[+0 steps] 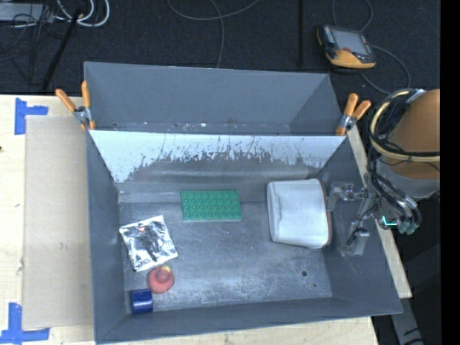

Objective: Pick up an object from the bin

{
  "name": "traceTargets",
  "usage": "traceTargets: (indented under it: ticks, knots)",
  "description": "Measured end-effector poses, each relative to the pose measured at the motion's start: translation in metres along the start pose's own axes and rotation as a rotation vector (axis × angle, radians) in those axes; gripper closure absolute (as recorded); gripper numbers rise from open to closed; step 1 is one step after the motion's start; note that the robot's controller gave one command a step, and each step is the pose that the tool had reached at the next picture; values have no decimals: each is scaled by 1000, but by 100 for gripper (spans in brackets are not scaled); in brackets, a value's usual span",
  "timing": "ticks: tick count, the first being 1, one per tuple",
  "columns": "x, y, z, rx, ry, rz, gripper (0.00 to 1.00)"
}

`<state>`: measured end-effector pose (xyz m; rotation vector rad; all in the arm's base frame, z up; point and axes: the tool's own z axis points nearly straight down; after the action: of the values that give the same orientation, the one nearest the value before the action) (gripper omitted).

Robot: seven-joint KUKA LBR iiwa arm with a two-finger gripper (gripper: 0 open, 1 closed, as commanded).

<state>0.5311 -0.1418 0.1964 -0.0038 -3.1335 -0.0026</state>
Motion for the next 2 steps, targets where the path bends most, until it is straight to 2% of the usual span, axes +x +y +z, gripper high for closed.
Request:
traceTargets:
  ticks: [1, 2]
  knots:
    - [-45, 12, 124, 4, -22, 49, 0]
    - [3, 20, 97, 3, -6, -747, 0]
